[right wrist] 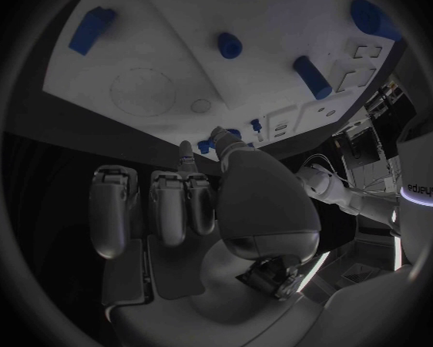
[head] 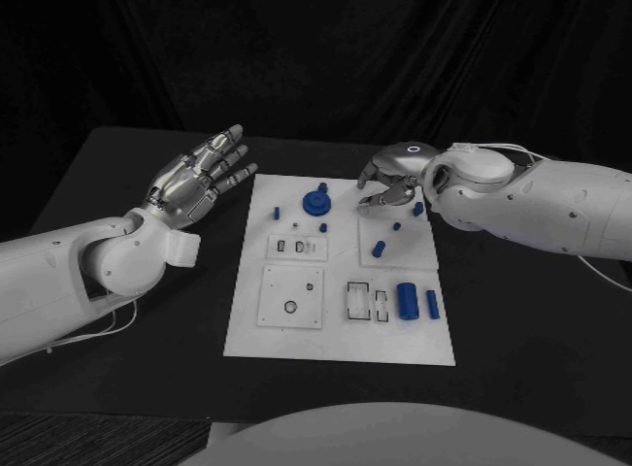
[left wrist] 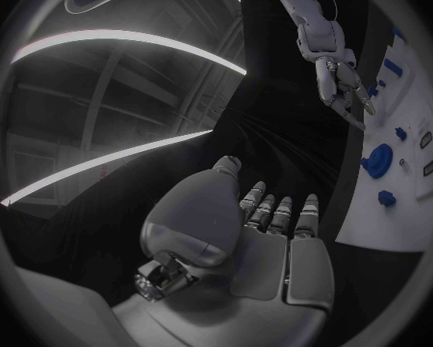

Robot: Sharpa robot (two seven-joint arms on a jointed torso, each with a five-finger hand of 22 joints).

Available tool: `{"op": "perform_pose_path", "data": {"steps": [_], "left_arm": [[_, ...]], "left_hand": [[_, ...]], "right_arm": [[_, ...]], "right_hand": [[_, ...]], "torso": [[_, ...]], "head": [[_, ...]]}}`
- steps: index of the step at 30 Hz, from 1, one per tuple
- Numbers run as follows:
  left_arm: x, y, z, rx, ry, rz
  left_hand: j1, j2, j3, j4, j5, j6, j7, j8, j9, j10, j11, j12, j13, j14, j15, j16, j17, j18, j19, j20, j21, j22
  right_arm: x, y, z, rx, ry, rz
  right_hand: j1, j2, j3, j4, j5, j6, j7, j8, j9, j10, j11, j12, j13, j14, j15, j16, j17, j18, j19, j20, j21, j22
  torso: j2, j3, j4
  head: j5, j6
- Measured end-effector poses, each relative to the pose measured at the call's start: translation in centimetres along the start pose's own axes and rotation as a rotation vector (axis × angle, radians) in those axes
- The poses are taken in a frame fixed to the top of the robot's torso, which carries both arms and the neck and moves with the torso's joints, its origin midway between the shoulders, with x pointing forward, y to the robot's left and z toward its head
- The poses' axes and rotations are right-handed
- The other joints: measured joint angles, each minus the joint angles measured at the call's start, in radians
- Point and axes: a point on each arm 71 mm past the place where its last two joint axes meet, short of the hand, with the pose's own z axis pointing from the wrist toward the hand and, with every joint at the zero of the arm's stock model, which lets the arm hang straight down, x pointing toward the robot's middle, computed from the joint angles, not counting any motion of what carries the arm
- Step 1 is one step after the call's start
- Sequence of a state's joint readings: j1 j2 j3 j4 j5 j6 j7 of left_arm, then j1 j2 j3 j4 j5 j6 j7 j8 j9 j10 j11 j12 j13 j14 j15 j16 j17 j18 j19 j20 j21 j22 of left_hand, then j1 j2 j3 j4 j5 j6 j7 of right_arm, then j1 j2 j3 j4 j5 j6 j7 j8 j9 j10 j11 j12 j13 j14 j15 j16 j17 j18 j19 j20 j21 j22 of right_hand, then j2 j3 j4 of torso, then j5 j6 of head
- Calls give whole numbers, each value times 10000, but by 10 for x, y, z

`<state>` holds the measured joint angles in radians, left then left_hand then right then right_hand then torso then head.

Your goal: Assemble the parts on the task board

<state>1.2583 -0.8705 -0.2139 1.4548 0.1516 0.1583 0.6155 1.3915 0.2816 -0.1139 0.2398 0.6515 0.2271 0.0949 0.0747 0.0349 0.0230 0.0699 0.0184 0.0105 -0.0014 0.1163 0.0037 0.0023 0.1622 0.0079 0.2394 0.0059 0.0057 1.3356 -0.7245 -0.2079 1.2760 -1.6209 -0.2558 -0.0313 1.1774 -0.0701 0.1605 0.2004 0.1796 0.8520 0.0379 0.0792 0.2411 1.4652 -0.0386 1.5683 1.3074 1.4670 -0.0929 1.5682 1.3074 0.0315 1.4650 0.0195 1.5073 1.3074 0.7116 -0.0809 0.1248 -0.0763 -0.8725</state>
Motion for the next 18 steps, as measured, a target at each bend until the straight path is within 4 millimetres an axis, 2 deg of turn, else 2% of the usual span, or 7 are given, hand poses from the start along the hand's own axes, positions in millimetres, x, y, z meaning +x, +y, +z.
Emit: {"op": "perform_pose_path", "data": {"steps": [4,5,8,12,13,14,18], "left_arm": [[-1,1,-1,-24,-19,-9],[-1,1,-1,-30,-20,-11],[-1,2,-1,-47,-32,-16],[-1,3,-2,-78,-43,-36],[-1,4,-2,-82,-42,-39],[-1,4,-2,-86,-39,-43],[0,5,-2,-102,-32,-55]], "left_hand": [[0,0,0,0,0,0,0,0,-1,0,0,0,0,0,0,0,1,0,0,0,0,0],[0,0,0,0,0,0,0,0,0,0,0,0,0,0,0,0,1,1,0,0,0,0],[0,0,0,0,0,0,0,0,-1,29,28,0,-1,38,37,0,1,0,0,0,0,0],[0,0,0,0,0,-1,0,0,-2,36,35,0,-1,38,37,0,2,0,0,0,0,0],[0,0,-1,0,0,0,0,0,-2,36,35,0,-1,38,37,0,2,0,0,0,0,0],[0,0,-1,0,0,0,0,0,-2,36,35,0,-1,38,38,0,2,1,0,0,0,0],[0,0,-1,0,0,0,0,0,-2,36,35,0,-2,38,37,0,3,0,0,0,0,0]], "right_arm": [[-3,-11,-13,183,-309,43],[-3,-14,-17,237,-375,56],[-4,-21,-24,372,-501,75],[-4,-29,-33,535,-635,87],[-4,-31,-35,582,-663,88],[-4,-33,-37,631,-689,90],[-2,-44,-47,856,-751,102]], "right_hand": [[-37,-37,-228,179,-279,0,0,-40,-99,0,0,0,0,-33,-106,0,0,-18,11,-70,259,0],[-37,-37,-256,206,-295,0,0,-48,-117,0,0,0,0,-15,-127,0,0,-168,17,-90,315,0],[-37,-38,-366,316,-295,-92,-92,-95,-196,9,-9,0,0,-28,-175,0,-1,-164,16,-160,406,0],[-37,-37,-419,370,-295,-216,-106,-96,-270,8,-69,0,-1,6,-208,0,0,-163,17,-160,406,0],[-37,-38,-457,407,-118,-216,-106,-96,-285,8,-69,0,-1,6,-208,0,0,-163,17,-160,406,0],[-8,-67,-460,411,331,-216,-106,-96,-287,8,-69,0,-1,6,-208,0,-1,-162,-14,-191,406,0],[102,-168,-431,440,1107,-216,-106,-95,-310,8,-69,0,0,6,-208,0,-1,-162,-19,-196,406,-1]], "torso": [[-5,0,-8],[-5,0,-10],[-5,-3,-10],[-6,-4,-7],[-5,-3,-7],[-5,-2,-7],[-3,2,0]], "head": [[22,0],[22,0],[-25,0],[-42,0],[-42,0],[-42,0],[-41,0]]}}
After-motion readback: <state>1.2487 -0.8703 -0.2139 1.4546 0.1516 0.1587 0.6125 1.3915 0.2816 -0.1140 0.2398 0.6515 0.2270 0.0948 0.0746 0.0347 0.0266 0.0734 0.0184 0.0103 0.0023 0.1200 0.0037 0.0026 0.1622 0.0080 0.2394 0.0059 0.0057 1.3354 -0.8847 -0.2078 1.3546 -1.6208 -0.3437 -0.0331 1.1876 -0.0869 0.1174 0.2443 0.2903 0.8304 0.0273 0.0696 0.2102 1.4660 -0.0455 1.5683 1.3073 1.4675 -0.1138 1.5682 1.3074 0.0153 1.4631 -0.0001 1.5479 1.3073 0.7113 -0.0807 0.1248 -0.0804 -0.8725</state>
